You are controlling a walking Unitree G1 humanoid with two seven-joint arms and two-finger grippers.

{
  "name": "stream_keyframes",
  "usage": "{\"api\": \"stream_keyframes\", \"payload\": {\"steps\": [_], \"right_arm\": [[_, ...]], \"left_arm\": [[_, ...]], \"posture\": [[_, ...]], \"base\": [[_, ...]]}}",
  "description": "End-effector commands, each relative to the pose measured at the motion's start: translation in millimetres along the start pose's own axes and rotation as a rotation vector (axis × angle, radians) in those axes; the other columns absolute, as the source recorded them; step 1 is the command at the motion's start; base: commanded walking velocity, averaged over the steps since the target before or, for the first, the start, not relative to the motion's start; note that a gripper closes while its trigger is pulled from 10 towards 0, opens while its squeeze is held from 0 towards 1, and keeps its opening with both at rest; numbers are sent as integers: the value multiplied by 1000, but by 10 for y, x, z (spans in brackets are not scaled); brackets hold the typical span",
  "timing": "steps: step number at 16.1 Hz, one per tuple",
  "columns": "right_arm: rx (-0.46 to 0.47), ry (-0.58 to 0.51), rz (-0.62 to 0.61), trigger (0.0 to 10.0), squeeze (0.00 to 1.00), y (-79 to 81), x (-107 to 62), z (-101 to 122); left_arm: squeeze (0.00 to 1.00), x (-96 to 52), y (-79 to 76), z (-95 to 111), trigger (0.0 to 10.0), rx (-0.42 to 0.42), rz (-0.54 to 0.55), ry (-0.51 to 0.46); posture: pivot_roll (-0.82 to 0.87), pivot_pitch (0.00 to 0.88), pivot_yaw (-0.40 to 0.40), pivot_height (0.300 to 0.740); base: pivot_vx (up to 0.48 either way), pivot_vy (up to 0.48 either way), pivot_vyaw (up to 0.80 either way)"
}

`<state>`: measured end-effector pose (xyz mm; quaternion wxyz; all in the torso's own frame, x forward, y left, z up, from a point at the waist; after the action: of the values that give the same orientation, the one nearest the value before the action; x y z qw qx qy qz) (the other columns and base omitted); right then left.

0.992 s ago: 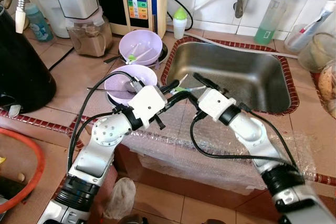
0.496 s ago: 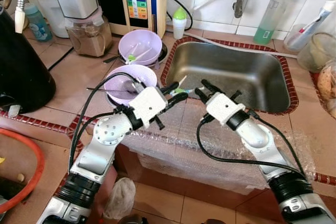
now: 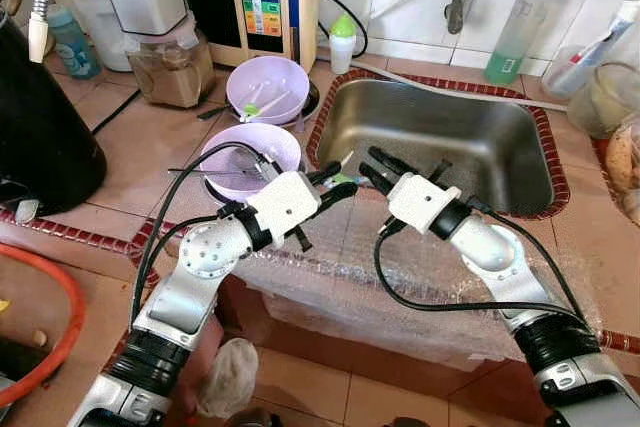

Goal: Kitchen organization

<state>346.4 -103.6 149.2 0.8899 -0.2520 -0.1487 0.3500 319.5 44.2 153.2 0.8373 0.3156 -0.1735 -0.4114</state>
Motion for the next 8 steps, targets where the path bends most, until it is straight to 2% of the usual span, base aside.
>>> {"api": "stream_keyframes", "payload": {"steps": [1, 3, 5, 7, 8], "right_arm": [[-3, -2, 50, 10000, 1000, 9, -11, 8], [-4, 1, 103, 10000, 1000, 32, -4, 19], [-45, 42, 189, 10000, 1000, 86, -22, -30], [-75, 61, 205, 10000, 1000, 70, -15, -69], [-94, 71, 243, 10000, 667, 121, -4, -91]], "left_arm": [[0, 10, 29, 4, 10000, 26, -2, 1], [0, 2, 24, -9, 10000, 36, -9, 7], [0, -1, 26, -22, 10000, 47, -13, 10], [0, 8, 42, -10, 10000, 50, -10, 6], [0, 18, 49, 8, 10000, 52, -9, 1]], "posture": [[-29, 8, 16, 740], [-30, 9, 21, 740], [-31, 10, 26, 740], [-32, 12, 29, 740], [-30, 13, 29, 740]], "base": [[0, 0, 0], [0, 0, 0], [0, 0, 0], [0, 0, 0], [0, 0, 0]]}}
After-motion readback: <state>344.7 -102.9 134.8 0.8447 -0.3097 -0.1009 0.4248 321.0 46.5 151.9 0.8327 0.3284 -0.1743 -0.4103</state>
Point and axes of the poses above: a point about 5 cm out from each wrist's last joint towards the gripper, its own x axis pointing out of the wrist towards the gripper, its own z axis along the axis of the wrist's last joint, y = z × x, the point moved 5 cm from there along x, pointing out of the wrist towards the gripper, and after that the axes turned 13 degrees about x, right-handed, at the moved point
